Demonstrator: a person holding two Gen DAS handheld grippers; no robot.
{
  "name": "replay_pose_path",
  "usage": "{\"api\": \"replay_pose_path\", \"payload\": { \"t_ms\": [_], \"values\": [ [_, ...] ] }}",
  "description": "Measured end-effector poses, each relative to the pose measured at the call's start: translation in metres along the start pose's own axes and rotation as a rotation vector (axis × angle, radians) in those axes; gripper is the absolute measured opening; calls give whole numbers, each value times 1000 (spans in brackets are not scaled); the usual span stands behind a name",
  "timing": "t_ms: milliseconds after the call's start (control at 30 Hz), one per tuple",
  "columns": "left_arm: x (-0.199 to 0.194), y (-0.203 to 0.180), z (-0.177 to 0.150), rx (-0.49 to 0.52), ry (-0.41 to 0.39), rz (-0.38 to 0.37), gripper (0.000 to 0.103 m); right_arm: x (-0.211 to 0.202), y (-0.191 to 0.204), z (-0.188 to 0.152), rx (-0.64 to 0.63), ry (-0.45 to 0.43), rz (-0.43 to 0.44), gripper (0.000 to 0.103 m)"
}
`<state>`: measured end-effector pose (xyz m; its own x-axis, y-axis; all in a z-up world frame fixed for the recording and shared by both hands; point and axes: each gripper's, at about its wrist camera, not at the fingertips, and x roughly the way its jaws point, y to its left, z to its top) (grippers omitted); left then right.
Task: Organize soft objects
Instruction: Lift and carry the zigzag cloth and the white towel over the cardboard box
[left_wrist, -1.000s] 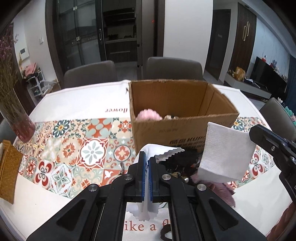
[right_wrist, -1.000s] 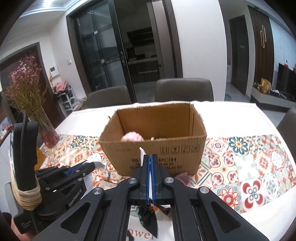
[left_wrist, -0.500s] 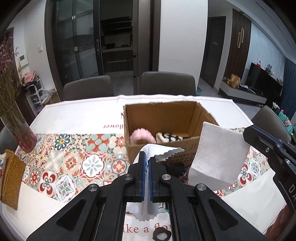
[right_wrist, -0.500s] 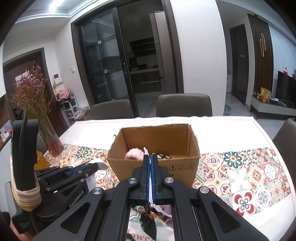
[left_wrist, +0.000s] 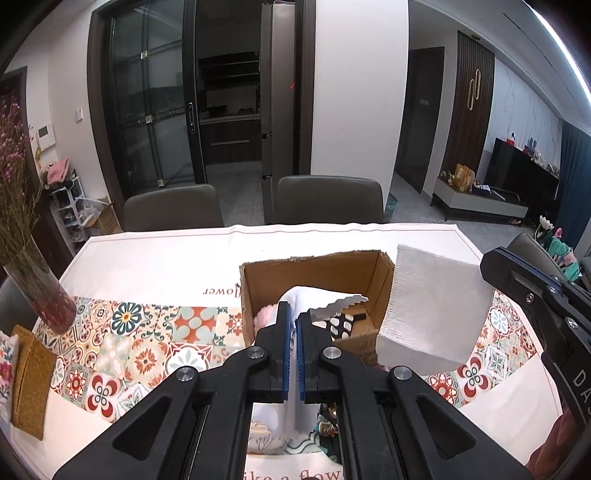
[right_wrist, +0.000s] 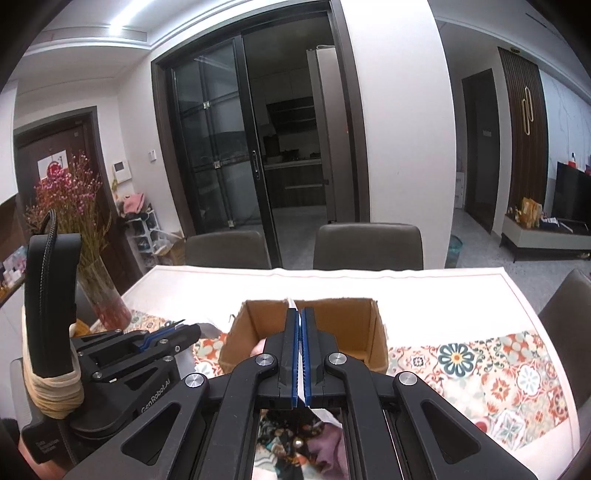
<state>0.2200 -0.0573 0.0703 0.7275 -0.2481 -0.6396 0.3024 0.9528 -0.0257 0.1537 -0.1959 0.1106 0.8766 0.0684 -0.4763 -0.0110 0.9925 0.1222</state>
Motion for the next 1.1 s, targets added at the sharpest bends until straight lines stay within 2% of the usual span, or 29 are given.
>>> {"api": "replay_pose_path", "payload": {
  "t_ms": [300,600,1100],
  "values": [
    [12,-1,26,5,-13,1,5,15,-5,23,-9,-21,3,3],
    [43,-1,51,6,-10,-8,5,46,-15,39,-5,-18,-3,3],
    [111,-2,49,-7,75,-26,5,113,-36,24,22,85,2,3]
  ]
}}
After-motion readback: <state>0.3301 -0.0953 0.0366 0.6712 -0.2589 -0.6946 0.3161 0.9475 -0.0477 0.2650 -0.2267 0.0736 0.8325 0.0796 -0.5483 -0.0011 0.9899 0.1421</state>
